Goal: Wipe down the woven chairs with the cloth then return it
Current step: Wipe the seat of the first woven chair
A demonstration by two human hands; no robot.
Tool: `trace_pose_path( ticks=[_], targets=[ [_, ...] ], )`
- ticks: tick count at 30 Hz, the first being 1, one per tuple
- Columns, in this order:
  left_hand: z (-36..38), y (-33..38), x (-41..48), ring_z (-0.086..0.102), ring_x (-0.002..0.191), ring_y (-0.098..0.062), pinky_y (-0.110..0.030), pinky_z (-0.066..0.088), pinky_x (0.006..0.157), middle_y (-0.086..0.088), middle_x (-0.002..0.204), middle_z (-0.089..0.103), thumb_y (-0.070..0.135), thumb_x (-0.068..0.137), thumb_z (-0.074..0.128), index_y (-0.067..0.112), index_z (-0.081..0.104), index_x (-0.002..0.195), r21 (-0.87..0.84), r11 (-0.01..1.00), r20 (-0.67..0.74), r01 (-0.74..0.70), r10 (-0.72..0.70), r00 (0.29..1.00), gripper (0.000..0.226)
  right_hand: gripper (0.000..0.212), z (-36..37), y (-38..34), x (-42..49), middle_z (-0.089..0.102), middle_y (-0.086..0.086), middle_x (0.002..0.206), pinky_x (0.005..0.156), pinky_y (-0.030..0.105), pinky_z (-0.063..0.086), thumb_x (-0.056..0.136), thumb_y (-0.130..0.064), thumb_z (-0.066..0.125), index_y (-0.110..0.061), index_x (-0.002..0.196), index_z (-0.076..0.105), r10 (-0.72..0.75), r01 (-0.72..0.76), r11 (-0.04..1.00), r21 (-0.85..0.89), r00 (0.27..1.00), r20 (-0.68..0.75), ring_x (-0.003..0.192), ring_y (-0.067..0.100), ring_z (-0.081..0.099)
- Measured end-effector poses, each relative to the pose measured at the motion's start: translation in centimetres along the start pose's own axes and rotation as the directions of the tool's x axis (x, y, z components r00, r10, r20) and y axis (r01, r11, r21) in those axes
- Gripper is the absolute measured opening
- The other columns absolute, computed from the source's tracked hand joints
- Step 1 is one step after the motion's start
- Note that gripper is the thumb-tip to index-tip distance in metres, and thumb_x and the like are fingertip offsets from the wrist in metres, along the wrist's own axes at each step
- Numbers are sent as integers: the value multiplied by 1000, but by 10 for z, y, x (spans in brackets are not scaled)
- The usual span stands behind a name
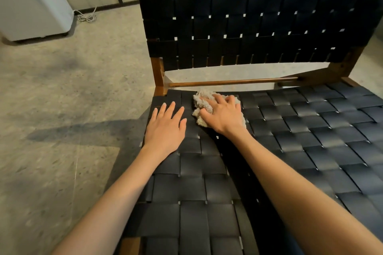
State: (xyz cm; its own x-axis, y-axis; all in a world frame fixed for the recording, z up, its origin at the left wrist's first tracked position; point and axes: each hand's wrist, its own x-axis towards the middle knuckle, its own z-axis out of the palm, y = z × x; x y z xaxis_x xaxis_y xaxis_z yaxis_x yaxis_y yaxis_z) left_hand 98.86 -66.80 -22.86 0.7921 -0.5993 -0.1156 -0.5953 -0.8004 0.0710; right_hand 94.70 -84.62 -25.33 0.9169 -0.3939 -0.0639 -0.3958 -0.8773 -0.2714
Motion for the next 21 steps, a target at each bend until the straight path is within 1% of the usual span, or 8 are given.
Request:
trace_pose_path(
  ticks=[4, 10, 13, 17, 19, 21],
  targets=[
    [-5, 4, -10, 3, 147, -23, -38, 1, 118, -1, 159, 9, 38, 102, 19, 25, 18, 151, -25, 1000, 31, 10, -9, 999, 50, 55, -7, -7, -57, 34, -4, 151, 101, 43, 30, 90, -54, 33, -37, 142, 38, -53, 53, 998, 14, 999, 9, 127, 29, 30],
    [-9, 14, -38, 1, 147, -26, -39, 1, 118, -1, 159, 9, 37, 103, 19, 25, 16, 151, -12, 1000, 63, 11, -10, 998, 50, 53, -27, -14, -135, 37, -10, 148, 92, 41, 33, 89, -56, 32, -41, 138, 42, -59, 60, 998, -13, 996, 62, 120, 23, 32],
    [-11, 19, -50, 2, 147, -26, -39, 2, 118, -2, 159, 11, 37, 103, 19, 24, 18, 151, -16, 1000, 63, -5, 6, 998, 50, 51, -37, -17, -175, 39, -11, 146, 88, 40, 34, 88, -56, 32, -44, 136, 43, -71, 72, 997, -11, 996, 59, 117, 21, 34],
    [-14, 27, -66, 3, 147, -24, -40, 2, 118, -3, 159, 11, 36, 103, 19, 25, 19, 150, -28, 999, 84, -37, 39, 996, 49, 53, -50, -21, -223, 43, -12, 139, 82, 35, 33, 87, -58, 30, -41, 135, 46, -98, 100, 994, -50, 994, 38, 115, 18, 34],
    [-15, 29, -72, 4, 147, -23, -40, 2, 118, -4, 159, 12, 36, 103, 20, 25, 20, 150, -33, 999, 80, -42, 45, 996, 48, 52, -56, -23, -241, 42, -14, 140, 82, 35, 33, 88, -58, 30, -45, 137, 42, -107, 108, 994, -35, 994, 30, 114, 17, 33],
    [-16, 31, -78, 4, 147, -23, -41, 2, 118, -4, 159, 12, 36, 103, 21, 25, 21, 150, -24, 999, 77, -38, 40, 996, 49, 55, -60, -24, -256, 41, -15, 141, 85, 35, 34, 85, -60, 26, -47, 138, 39, -116, 117, 993, -32, 993, 24, 114, 17, 33]
  ],
)
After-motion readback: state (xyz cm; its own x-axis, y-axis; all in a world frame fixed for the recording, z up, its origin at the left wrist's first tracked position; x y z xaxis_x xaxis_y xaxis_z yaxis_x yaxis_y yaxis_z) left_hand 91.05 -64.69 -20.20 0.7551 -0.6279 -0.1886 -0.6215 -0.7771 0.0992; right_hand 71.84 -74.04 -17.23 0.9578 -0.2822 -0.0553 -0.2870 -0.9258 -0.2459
